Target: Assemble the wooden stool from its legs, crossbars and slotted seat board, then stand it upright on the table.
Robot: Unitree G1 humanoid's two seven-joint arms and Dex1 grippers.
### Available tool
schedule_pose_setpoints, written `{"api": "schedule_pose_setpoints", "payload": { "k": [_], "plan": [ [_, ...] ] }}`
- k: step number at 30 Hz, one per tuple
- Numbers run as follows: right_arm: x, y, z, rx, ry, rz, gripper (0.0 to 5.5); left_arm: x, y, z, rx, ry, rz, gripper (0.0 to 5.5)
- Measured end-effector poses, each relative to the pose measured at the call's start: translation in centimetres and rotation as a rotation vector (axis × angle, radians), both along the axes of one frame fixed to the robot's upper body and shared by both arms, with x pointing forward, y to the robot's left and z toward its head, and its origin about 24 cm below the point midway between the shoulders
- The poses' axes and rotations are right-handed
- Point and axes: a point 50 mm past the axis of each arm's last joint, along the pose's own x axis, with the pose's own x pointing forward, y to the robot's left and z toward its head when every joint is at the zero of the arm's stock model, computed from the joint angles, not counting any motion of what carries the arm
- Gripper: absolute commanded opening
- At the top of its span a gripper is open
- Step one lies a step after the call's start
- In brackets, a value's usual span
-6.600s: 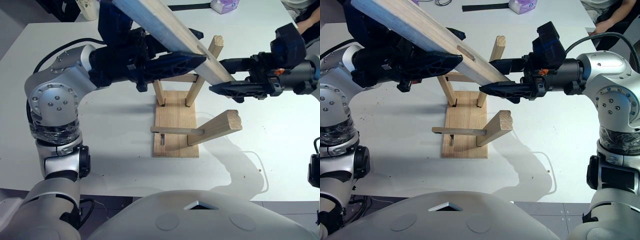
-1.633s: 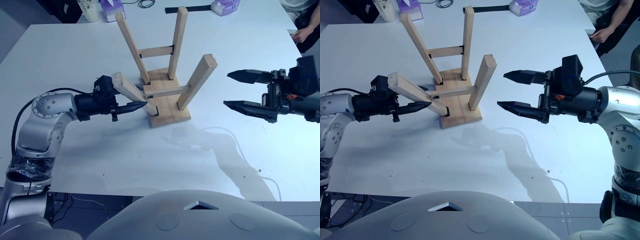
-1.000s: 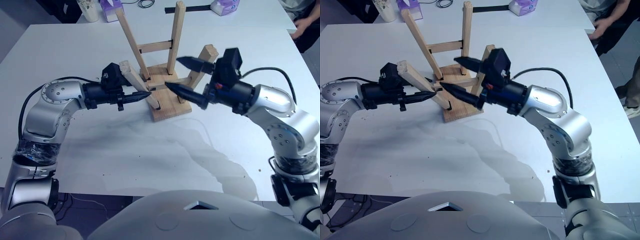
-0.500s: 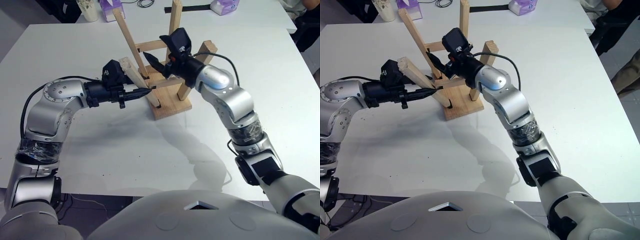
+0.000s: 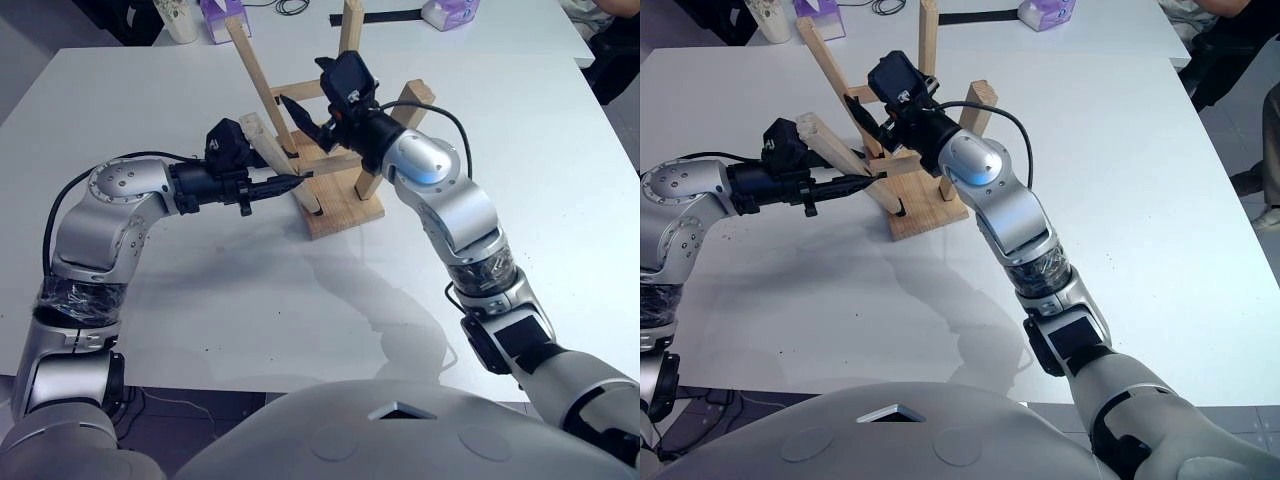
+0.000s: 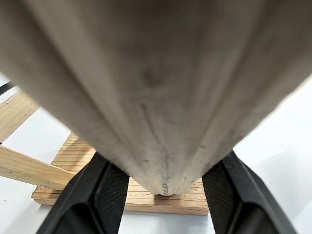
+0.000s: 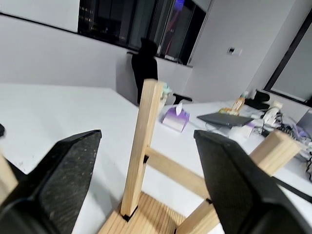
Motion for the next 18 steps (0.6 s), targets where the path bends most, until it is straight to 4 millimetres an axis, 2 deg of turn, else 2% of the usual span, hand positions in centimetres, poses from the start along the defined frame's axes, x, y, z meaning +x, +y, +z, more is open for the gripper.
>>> {"api": "schedule_pose_setpoints", "payload": {
  "k": [6, 10, 16, 18],
  "plan": [
    [-0.6, -0.2, -4.9, -0.068, 0.104, -0.014, 3.50, 0.5, -0.2, 0.1, 0.020, -0.003, -0.007, 2.05],
    [-0.7, -0.1, -5.1, -0.074, 0.083, 0.000, 3.50, 0.6, -0.2, 0.1, 0.024, 0.001, -0.012, 2.05],
    [-1.9, -0.4, -4.8, -0.064, 0.092, 0.081, 3.50, 0.8, -0.3, 0.1, 0.032, -0.001, -0.022, 2.05],
    [-2.6, -0.9, -3.3, 0.028, 0.093, 0.131, 3.50, 0.9, -0.3, 0.1, 0.037, -0.003, -0.024, 2.05]
  ]
}}
